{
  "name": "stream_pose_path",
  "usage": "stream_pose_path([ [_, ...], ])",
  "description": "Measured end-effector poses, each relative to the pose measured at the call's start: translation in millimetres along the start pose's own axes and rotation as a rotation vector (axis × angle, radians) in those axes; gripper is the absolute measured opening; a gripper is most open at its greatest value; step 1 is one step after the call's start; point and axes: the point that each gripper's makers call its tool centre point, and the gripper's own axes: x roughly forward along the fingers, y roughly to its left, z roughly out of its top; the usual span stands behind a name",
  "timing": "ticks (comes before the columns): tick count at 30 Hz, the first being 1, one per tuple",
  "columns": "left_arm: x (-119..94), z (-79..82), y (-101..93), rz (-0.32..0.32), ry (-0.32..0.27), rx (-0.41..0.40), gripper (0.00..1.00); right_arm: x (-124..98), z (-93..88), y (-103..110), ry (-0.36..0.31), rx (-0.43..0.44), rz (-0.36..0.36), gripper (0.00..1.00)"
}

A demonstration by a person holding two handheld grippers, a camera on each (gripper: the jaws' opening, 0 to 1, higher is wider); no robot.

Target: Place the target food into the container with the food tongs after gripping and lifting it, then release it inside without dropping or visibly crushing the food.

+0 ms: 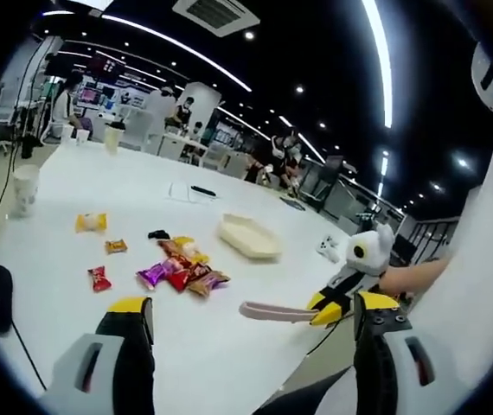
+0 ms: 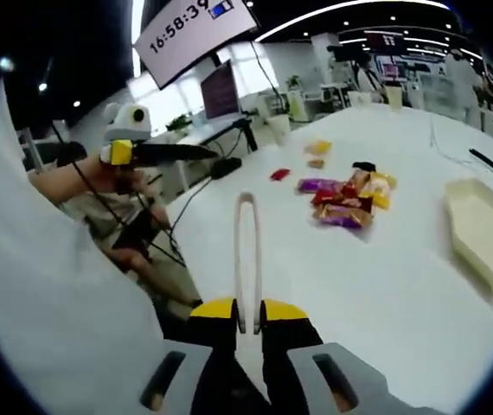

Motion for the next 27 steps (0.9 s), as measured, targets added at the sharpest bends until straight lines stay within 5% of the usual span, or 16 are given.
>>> stream_pose_path([
  [13,-7.6,-2.9,-6.9,-0.068,-0.036,-0.088,0.91,3.6,28.7,27.0,-0.072,0.048,0.097,0.09],
  [27,-2.1,-5.4,-6.5,-0.101,-0.036,-0.111,0.91,15.8,44.8,43.5,-0.075,0.061,0.154,0.09],
])
